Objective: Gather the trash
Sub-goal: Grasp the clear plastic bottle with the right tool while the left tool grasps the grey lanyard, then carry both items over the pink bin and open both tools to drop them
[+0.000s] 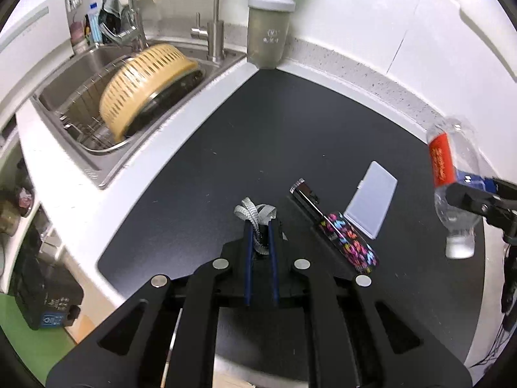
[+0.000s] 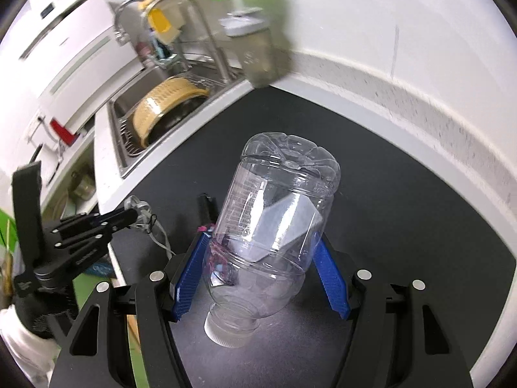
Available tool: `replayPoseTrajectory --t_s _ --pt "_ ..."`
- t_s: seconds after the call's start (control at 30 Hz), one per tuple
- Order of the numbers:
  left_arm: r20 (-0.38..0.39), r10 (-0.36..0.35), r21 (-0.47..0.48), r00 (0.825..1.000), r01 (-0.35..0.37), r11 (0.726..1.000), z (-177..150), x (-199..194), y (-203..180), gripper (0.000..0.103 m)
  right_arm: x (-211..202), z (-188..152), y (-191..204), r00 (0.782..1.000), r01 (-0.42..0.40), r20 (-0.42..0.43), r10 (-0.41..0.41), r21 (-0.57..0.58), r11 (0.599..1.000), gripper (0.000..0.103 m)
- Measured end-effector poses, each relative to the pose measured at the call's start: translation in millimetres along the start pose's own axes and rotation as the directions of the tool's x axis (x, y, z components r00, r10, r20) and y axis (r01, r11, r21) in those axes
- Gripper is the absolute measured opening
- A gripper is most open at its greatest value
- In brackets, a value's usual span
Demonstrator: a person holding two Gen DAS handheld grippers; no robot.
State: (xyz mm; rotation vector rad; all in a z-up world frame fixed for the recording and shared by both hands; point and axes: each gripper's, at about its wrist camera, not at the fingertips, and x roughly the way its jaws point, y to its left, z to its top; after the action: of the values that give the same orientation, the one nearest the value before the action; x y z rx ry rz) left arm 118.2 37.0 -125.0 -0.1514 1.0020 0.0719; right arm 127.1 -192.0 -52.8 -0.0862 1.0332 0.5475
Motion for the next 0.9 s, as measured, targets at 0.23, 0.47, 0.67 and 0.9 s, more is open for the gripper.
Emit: replayPoseTrajectory --t_s 0.23,0.47,0.67,0.9 --pt "0.059 0.031 -0.006 0.998 -0.030 1.000 -20 -70 12 0.009 -25 0 46 0.998 -0.048 0.029 0.052 -0.127 0.991 0.064" --pt "0.114 0.086 -0.084 0.990 -0.077 0.993 -57 -138 48 0.009 -37 -5 122 0.986 -0.152 0.017 0.164 -0.293 0.944 0.064" --pt "0.122 0.161 -0.222 0.979 -0.131 0.966 -105 -175 101 0.009 -20 -17 200 0.965 -0.257 -0.061 0.256 -0.426 0.867 0.064" --pt "0.058 0.230 -0.399 0.972 -0.188 0.897 -184 -166 168 0.009 40 -57 283 0.932 -0.363 -0.204 0.300 -0.523 0.771 0.064"
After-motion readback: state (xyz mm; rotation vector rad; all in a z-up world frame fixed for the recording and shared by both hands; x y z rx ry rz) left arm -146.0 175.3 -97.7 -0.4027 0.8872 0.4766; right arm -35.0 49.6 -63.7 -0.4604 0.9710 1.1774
